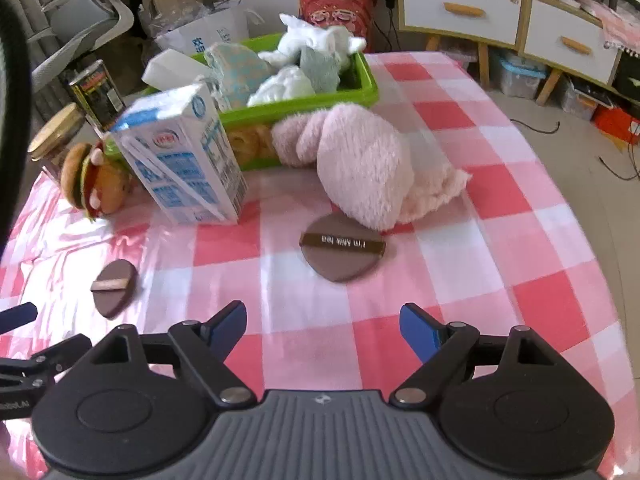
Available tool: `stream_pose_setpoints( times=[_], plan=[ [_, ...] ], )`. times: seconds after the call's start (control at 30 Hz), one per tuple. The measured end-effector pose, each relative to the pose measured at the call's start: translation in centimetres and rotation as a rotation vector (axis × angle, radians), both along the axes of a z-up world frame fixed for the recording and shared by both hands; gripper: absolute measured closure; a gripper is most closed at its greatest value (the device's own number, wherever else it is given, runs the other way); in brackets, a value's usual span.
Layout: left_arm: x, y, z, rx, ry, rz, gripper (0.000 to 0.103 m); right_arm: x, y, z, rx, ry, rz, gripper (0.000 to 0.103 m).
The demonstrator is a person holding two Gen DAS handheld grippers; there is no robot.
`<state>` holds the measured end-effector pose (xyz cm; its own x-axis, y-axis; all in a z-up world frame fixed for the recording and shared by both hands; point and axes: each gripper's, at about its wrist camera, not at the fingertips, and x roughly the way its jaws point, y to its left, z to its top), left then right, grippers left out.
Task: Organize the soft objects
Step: 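Lower the left tool over one brown coaster while the right tool approaches the other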
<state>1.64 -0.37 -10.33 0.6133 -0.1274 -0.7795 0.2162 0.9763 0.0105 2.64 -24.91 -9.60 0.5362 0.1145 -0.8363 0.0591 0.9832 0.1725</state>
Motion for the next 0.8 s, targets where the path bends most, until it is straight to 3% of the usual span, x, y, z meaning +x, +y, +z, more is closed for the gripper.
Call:
stream_pose_setpoints(
  times=[0.1, 0.17, 0.3, 0.47, 0.8],
  plan=[
    [0.2, -0.1, -1.1, 0.021, 0.003, -0.004, 0.005, 0.0, 0.6, -1.0, -0.051, 0.003, 0.021, 0.036],
    [0.3, 0.0, -1.2, -0.007, -0.010, 0.005, 0.005, 0.1, 1.1, -1.3, -0.103, -0.021, 0.066, 0.035],
    [0.4, 0.0, -1.6, -0.049, -0.025, 0.031, 0.005, 0.4, 1.5, -2.0, -0.105, -0.057, 0.059, 0.016],
    [-0.1, -0.4, -2.1, -0.059, -0.101, 0.031, 0.005, 0.0, 2.3, -2.7, -0.128, -0.141, 0.010, 0.016],
    [0.9, -0.8, -2.2, -0.054, -0.097, 0.041, 0.005, 0.5, 2.3, -3.3, -0.129, -0.229, 0.045, 0.016]
  ],
)
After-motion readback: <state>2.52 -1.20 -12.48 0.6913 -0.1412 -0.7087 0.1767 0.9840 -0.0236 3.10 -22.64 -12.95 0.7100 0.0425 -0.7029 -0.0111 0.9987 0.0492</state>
